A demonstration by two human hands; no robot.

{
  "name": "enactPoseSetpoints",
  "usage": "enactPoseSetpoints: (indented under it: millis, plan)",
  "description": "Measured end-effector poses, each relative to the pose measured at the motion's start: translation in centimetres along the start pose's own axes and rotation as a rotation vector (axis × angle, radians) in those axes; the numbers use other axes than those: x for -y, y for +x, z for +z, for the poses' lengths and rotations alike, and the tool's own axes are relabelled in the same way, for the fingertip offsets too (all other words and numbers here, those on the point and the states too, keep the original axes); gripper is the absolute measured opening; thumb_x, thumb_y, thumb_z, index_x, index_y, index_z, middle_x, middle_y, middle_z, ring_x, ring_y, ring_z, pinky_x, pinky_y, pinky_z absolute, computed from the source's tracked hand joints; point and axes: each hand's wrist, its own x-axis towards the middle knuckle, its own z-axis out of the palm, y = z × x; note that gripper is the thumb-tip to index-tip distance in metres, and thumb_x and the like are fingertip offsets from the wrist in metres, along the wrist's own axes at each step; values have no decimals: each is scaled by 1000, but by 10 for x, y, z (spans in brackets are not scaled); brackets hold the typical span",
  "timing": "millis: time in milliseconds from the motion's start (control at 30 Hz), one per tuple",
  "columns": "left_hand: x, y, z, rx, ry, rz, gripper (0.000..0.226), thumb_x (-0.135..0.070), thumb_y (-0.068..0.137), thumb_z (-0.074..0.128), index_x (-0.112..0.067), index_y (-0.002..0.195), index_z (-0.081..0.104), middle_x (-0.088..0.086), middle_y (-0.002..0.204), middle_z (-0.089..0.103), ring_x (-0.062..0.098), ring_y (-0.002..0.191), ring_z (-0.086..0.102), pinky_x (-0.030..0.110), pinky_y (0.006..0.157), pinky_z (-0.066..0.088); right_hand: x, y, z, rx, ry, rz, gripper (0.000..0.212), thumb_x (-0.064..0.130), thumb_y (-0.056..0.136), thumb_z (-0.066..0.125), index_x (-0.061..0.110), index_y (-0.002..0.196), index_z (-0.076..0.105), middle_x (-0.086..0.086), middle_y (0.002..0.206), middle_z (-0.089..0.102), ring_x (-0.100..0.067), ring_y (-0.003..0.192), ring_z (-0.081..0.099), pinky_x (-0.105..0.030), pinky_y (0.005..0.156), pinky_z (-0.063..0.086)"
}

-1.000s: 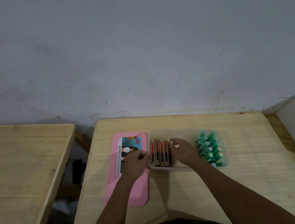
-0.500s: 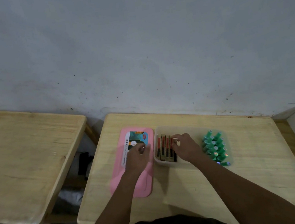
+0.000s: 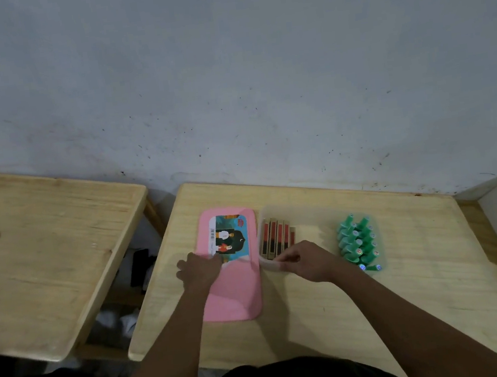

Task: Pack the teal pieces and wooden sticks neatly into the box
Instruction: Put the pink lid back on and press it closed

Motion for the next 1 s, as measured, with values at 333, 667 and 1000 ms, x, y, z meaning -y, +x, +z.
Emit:
enactPoseSetpoints:
  millis: [333,667,1000]
  plan:
    - [-58,-26,-70,-59,-145,535,30,-13,83,56,-12,58,41,3,57,41,25,65,44,31,58,33,13,-6,-10,-191,194,101,23,35,94,59,18,98,74,-4,93,71,-14,83,62,-27,75,47]
    - [-116,-104,-86,250,-751,553,13,-13,89,58,-2,95,59,14,96,72,28,86,71,45,79,60,28,-36,-22,-279,1269,121,33,35,95,58,14,121,59,-13,116,67,-28,107,64,-43,85,56]
    - [-103,-86,-18,633,-1153,156,42,-28,85,62,-8,122,55,12,112,68,29,92,68,36,68,55,-41,-87,-78,-748,1181,142,44,18,77,79,10,117,63,-16,111,71,-25,88,68,-38,70,57]
